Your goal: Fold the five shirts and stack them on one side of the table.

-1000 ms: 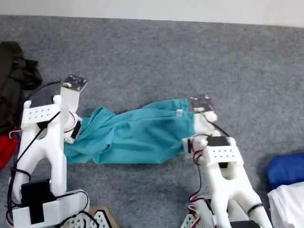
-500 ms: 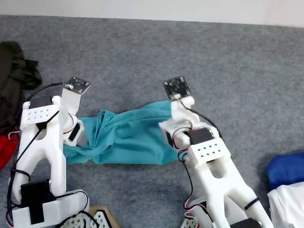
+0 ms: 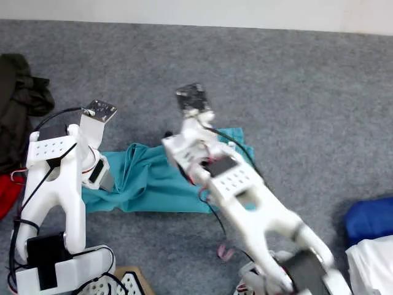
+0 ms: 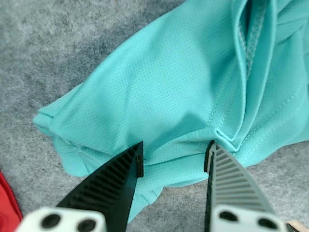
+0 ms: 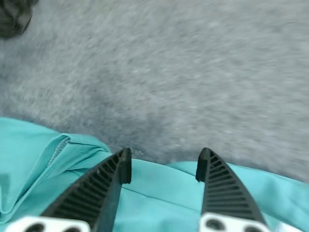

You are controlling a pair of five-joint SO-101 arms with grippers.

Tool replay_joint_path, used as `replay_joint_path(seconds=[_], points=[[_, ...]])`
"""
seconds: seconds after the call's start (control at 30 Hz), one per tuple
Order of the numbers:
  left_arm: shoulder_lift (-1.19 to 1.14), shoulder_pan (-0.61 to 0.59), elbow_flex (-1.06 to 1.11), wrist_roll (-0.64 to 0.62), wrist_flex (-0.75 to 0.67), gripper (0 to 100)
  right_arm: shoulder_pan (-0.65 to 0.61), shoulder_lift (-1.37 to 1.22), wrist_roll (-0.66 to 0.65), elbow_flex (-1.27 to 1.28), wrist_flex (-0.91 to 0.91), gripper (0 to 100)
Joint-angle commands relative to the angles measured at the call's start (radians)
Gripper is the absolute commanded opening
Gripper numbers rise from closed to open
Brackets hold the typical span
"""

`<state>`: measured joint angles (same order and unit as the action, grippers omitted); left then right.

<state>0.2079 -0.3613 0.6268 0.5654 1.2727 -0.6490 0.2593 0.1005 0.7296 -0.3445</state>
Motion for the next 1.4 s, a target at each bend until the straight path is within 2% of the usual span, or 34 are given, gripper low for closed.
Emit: replay_joint_path(seconds=[0.0,0.37,0.57,0.63,0.77,1.07,1.37], points=[[0.041,-0.044,-0.01,0.005,-0.003,23,-0.025,-0.151,0.009,-0.176,0.027,22.7],[0.041,-0.047,-0.007,0.005,-0.003,23,-0.099,-0.535,0.009,-0.595,0.025,22.1],[0.038,-0.047,-0.005,0.005,-0.005,23,-0.102,-0.621,0.011,-0.727,-0.079,0.1],[0.038,-0.045,-0.007,0.005,-0.005,23,-0.101,-0.621,0.011,-0.737,-0.084,2.3],[0.036,-0.045,-0.005,0.005,-0.005,23,-0.114,-0.624,0.011,-0.737,-0.128,0.7],[0.035,-0.05,-0.007,0.005,-0.005,23,-0.177,-0.616,0.011,-0.704,-0.349,0.7],[0.033,-0.05,-0.002,0.005,-0.034,23,-0.197,-0.394,0.011,-0.515,-0.344,0.7]])
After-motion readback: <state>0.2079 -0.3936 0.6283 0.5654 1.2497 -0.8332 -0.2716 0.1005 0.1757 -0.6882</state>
